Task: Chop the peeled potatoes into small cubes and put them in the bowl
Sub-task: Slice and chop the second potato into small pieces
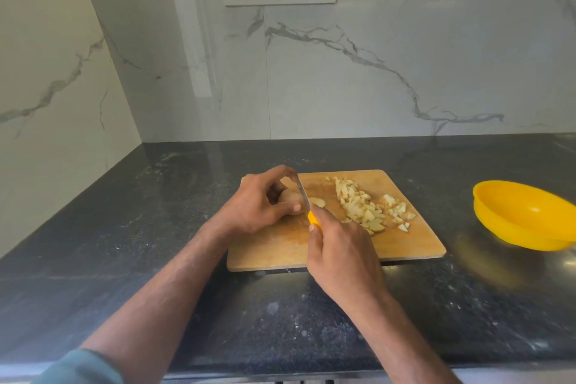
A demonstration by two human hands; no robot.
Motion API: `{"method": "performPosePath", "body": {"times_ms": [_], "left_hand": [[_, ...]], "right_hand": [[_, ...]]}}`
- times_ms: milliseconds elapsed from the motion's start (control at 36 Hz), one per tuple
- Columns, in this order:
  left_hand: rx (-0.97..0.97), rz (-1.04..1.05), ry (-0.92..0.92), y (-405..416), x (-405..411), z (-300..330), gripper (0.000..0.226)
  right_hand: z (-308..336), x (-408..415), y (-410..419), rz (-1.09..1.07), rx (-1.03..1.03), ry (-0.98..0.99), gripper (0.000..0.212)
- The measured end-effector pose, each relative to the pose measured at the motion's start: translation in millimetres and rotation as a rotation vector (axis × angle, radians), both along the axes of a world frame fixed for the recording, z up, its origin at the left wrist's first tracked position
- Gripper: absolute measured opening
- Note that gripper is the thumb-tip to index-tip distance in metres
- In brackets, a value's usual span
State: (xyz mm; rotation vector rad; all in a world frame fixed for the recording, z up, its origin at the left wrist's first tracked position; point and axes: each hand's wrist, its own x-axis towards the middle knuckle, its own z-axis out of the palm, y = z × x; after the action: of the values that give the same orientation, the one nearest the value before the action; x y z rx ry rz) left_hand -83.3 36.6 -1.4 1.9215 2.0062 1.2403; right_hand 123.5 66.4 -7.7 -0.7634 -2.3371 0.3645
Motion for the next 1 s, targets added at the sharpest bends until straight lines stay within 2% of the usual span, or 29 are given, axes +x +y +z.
{"method": "performPosePath", "body": {"times_ms": [694,1000], "left_hand": [[-0.079,0.046,0.148,-2.1,0.5,6.7,0.037],[-0.072,0.066,0.186,-1.2,1.4,6.5,0.036]], "right_hand": [[5.5,-3.6,-7.5,-0.008,0.067,-0.119,0.043],[9.2,-12.6,-2.8,-0.005,0.058,-0.178,0.033]]}}
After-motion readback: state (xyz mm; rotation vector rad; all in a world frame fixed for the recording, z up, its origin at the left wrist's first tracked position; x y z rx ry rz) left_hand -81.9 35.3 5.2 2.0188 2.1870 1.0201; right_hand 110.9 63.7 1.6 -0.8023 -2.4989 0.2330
